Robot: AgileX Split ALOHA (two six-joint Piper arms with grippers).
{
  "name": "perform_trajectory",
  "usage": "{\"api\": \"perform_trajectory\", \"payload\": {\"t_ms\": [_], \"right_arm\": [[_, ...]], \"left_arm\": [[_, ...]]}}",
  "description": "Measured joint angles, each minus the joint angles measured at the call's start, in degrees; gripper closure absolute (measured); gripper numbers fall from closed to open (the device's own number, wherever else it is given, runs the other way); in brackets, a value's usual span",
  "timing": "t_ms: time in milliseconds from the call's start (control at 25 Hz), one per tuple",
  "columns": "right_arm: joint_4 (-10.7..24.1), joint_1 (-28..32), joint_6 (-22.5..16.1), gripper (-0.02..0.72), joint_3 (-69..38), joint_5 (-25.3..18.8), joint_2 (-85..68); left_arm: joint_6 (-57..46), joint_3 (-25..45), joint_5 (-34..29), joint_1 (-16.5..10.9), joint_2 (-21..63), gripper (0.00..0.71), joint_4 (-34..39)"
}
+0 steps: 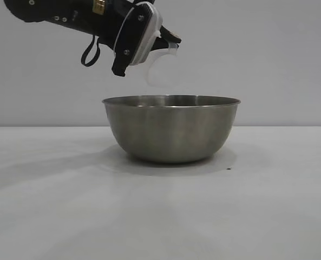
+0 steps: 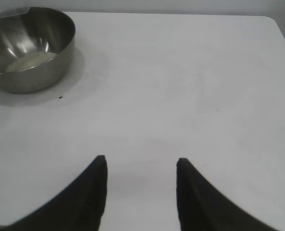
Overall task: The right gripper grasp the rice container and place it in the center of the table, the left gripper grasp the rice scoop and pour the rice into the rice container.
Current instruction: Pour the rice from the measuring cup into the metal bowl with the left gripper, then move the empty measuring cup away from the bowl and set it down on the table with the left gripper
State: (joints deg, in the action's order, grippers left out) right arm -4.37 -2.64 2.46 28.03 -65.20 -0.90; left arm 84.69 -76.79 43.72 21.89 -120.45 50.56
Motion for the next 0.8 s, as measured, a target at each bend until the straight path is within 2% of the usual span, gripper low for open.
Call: {"api": "perform_trajectory", "payload": {"t_ms": [160, 400, 800], "right_arm": [[0.0, 0.0, 0.0, 0.432, 0.0, 0.0, 0.0], [0.0, 0.0, 0.0, 0.432, 0.0, 0.0, 0.0], [0.0, 0.0, 0.0, 0.432, 0.0, 0.0, 0.0]], "left_arm": [[-3.0, 0.0, 0.1, 0.0, 0.0, 0.71, -0.9], [-15.1, 0.0, 2.8, 0.0, 0.0, 0.71, -3.9], [-37.7, 0.0, 5.8, 0.0, 0.0, 0.71, -17.7]]}}
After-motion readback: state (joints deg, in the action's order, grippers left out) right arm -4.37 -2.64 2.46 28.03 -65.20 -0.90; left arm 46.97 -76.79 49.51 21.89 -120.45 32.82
